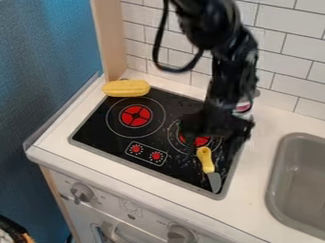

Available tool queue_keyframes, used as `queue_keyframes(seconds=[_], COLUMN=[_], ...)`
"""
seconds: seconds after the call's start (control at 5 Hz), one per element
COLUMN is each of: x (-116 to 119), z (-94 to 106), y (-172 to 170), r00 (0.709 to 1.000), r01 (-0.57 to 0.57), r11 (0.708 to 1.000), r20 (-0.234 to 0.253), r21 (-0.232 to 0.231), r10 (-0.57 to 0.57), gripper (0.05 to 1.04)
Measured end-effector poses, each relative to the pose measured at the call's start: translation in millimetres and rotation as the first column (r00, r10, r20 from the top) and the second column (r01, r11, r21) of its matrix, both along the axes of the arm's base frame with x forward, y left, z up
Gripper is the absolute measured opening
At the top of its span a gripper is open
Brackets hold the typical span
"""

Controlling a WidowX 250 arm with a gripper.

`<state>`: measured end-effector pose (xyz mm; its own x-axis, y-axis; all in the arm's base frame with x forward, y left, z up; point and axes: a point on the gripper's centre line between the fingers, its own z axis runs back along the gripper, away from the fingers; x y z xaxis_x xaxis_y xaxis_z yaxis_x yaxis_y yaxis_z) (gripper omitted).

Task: Put the yellow knife in the left burner

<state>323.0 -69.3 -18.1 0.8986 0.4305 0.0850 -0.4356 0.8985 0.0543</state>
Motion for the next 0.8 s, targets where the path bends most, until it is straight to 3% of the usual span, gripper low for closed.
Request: queue_keyframes(seconds=[0.4, 0.6, 0.8], x=[3, 11, 13], z=[-25.3, -25.4, -26.3], y=[1, -2, 0], r00=[0.999, 0.997, 0.992], r01=[-0.035, -0.067, -0.108], r11=[0.999, 0.997, 0.994], r20=[0.007, 0.044, 0.061], r21=[-0.005, 0.028, -0.003], r10=[0.035, 0.066, 0.108], gripper=[0.966, 0.690, 0.423])
